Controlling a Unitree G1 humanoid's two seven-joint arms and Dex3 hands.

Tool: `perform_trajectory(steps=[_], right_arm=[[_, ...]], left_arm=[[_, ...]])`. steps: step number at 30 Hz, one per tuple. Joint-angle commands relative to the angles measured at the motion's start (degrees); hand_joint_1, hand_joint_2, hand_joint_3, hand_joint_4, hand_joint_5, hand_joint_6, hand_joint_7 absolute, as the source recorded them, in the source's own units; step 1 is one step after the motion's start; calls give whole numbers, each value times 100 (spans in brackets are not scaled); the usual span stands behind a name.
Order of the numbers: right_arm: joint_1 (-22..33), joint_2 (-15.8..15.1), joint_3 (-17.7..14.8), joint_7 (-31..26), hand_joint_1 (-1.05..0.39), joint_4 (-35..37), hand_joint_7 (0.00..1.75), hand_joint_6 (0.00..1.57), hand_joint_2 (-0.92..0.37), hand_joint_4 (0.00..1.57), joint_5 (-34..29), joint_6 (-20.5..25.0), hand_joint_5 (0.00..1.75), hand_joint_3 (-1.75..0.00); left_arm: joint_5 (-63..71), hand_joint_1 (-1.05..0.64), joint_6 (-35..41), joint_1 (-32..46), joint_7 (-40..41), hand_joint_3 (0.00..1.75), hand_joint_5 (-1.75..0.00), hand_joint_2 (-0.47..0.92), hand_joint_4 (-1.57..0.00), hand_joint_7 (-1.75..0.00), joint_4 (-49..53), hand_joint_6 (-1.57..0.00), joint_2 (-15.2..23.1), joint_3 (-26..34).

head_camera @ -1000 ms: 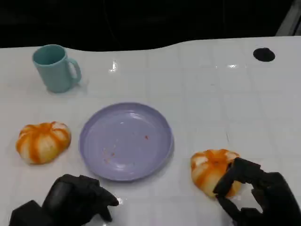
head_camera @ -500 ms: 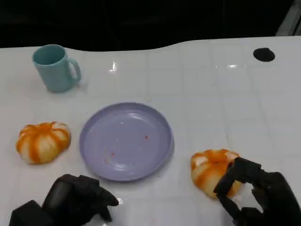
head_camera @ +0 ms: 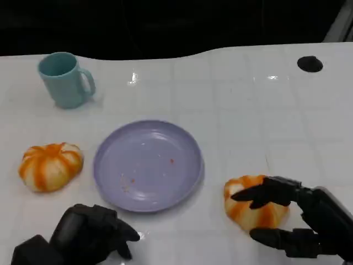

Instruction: Grasp the bread from the table and place it into the plate.

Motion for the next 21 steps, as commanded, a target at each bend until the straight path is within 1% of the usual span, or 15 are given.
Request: perform_trajectory(steps=[1, 3, 6, 9, 12, 16, 21], right_arm=[[106, -484, -119, -177, -53, -714, 9, 30, -92, 18, -709, 318, 49, -3], [133, -597, -103, -225, -54, -943, 5, 31, -92, 17, -946, 479, 42, -1], [177, -829, -92, -117, -58, -1521, 1, 26, -92, 9, -1573, 964, 34, -1], [183, -967, -24, -55, -63, -1940, 0, 24, -91, 4, -2092, 1406, 30, 0], [132, -1076, 120, -40, -66, -2171, 0, 22, -91, 1, -2570, 1733, 29, 0], [11, -1200, 368, -71, -68, -2197, 0, 21, -91, 0, -3015, 1986, 29, 0], [-254, -1303, 690, -150, -68, -1917, 0, 22, -89, 0, -3366, 2204, 30, 0]], left_arm=[[-38, -105, 24, 27, -14, 12, -107, 92, -127, -39, -35, -148, 74, 19], [-36, -105, 32, 30, -10, 12, -107, 92, -127, -39, -41, -148, 74, 16], [-13, -105, 60, 33, 28, 11, -107, 92, -127, -39, -52, -149, 69, 10], [-14, -105, 86, 29, 36, 11, -107, 92, -128, -39, -55, -149, 62, 12], [-19, -105, 122, 30, 36, 11, -107, 92, -128, -39, -68, -149, 60, 14], [9, -105, 120, 41, 63, 11, -107, 92, -128, -39, -77, -149, 54, 5], [26, -105, 90, 36, 87, 11, -106, 92, -128, -39, -70, -149, 48, 3]])
